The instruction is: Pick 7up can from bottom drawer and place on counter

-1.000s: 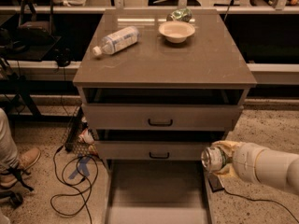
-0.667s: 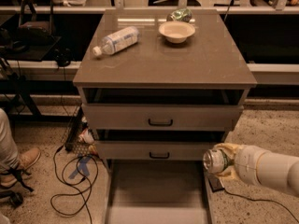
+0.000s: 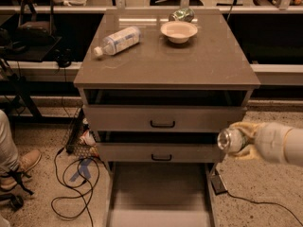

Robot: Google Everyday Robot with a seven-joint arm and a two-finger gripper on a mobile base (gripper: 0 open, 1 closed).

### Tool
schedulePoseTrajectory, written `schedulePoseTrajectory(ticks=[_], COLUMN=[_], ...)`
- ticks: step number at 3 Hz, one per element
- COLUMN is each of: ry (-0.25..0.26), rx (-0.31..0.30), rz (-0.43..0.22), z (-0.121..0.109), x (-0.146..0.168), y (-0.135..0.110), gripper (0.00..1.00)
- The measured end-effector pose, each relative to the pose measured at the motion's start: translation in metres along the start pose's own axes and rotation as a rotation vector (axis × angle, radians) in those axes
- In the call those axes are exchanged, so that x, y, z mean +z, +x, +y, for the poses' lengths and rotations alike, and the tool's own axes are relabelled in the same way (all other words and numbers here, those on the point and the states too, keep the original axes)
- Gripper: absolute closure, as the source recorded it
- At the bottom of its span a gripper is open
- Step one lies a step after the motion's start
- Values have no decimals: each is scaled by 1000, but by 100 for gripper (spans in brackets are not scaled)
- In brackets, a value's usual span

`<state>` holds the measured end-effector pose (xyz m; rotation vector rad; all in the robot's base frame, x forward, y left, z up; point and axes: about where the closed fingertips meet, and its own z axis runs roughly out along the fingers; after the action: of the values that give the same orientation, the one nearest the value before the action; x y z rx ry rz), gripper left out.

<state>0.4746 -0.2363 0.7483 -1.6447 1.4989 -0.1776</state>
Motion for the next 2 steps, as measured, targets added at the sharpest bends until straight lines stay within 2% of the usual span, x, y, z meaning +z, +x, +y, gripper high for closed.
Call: schedulePoseTrajectory(ticks=[1, 2], ry=[43, 105], rx=[10, 42], rz=[-17, -28], z=[-63, -134], x=[-32, -46], y=[5, 10], gripper=[100, 100])
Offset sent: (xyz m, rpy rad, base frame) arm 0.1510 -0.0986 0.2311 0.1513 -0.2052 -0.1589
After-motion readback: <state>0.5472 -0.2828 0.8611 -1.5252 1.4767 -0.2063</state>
